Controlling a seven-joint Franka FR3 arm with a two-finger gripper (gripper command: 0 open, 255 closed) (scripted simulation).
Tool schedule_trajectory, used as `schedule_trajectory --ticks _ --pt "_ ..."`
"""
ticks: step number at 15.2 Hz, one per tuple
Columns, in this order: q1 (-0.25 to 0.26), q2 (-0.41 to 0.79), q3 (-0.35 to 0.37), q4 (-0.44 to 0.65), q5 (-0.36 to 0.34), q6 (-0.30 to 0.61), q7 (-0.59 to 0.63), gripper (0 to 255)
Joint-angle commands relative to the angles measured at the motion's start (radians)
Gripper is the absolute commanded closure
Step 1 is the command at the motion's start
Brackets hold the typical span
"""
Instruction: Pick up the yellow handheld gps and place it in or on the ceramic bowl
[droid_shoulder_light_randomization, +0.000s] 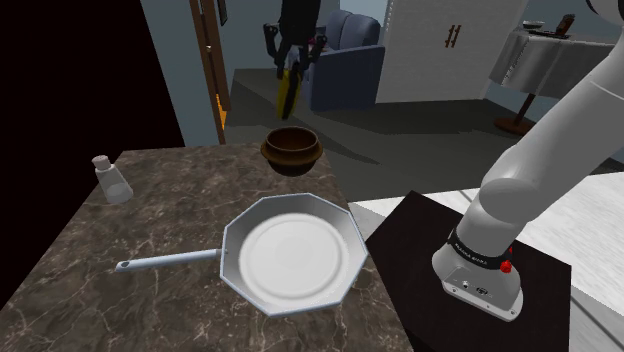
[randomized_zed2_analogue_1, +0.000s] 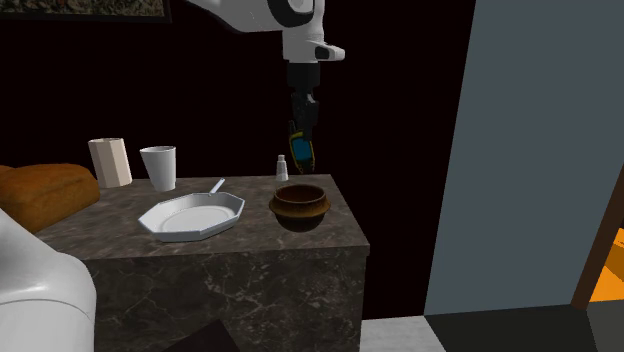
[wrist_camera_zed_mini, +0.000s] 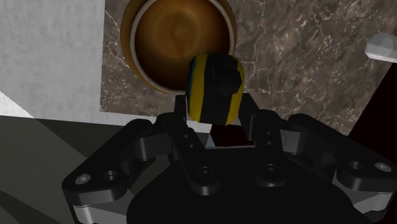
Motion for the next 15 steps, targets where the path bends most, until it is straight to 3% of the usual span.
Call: schedule_trajectory --ticks 1,7,15 --pt "0.001 -0.006 0.0 -0.033 0.003 0.028 -0.005 255" --pt "0.004 -0.015 0.003 -0.122 0.01 0.108 -0.016 255" --pt "0.004 -0.015 0.003 -0.127 0.01 0.112 -0.016 255"
